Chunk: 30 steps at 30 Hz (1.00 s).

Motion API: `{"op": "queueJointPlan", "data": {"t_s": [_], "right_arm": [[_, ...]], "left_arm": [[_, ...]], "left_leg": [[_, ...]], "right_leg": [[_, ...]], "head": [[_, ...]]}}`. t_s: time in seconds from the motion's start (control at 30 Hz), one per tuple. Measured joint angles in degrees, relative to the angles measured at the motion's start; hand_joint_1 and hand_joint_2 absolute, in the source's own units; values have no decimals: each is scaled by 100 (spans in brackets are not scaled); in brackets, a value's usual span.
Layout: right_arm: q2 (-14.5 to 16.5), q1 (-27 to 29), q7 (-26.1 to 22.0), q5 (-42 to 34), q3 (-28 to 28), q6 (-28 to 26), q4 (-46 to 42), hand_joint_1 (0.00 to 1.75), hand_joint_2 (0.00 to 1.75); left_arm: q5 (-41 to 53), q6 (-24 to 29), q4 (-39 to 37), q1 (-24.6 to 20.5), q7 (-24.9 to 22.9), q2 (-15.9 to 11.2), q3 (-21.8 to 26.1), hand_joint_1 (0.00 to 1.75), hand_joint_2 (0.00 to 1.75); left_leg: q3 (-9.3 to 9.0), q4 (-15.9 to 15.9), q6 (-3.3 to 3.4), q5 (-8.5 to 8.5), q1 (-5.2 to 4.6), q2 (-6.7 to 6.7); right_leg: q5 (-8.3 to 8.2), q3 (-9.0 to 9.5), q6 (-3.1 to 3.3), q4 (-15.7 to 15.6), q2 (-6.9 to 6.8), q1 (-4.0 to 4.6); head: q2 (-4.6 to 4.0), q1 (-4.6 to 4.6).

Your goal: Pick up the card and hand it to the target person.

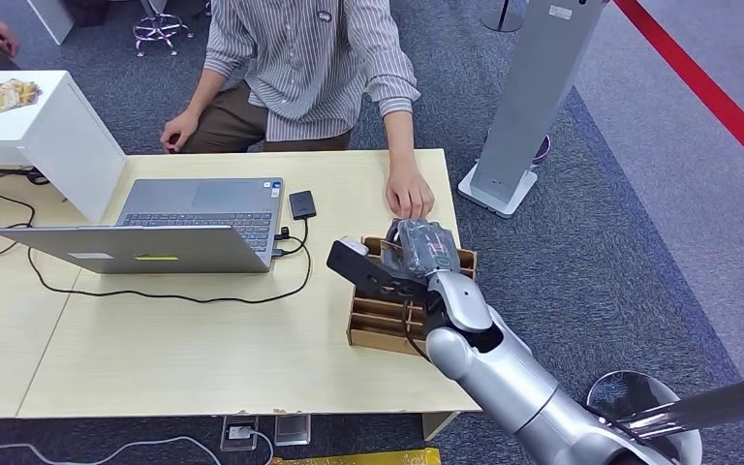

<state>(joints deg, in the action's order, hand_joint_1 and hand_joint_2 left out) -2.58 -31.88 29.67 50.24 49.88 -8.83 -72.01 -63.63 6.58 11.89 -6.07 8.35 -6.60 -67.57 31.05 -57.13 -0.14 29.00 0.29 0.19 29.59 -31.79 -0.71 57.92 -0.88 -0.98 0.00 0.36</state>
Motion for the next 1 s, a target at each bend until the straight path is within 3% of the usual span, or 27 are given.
{"op": "queueJointPlan", "data": {"t_s": [0.27, 0.4, 0.7, 1.0], "right_arm": [[-151, -41, -38, -184, -93, 210, -893, 166, 175], [-212, -34, -440, -532, -114, 112, -1247, 166, 175], [-240, -5, -2102, -626, -157, -1345, -1378, 166, 175], [-240, 217, -2639, -163, -245, -2468, -1266, 166, 175]], "left_arm": [[-43, -6, 0, 6, -44, -2, 1, 0, 0], [-42, -17, 0, 8, -42, -2, 1, 0, 0], [-7, -50, 1, 6, 66, -2, 0, 0, 0], [5, -24, 1, 6, 70, 11, 0, 0, 0]], "left_leg": [[0, 0, 0, 0, 0, 0], [-1, 0, 0, 0, 0, 0], [0, 0, 0, 0, 0, 0], [0, 0, 0, 0, 0, 0]], "right_leg": [[0, 0, 0, 0, 0, 0], [0, 0, 0, 0, 1, 0], [0, 0, 0, 0, 0, 0], [0, 0, 0, 0, 0, 0]], "head": [[0, -2], [0, -3], [0, 0], [1, -2]]}}
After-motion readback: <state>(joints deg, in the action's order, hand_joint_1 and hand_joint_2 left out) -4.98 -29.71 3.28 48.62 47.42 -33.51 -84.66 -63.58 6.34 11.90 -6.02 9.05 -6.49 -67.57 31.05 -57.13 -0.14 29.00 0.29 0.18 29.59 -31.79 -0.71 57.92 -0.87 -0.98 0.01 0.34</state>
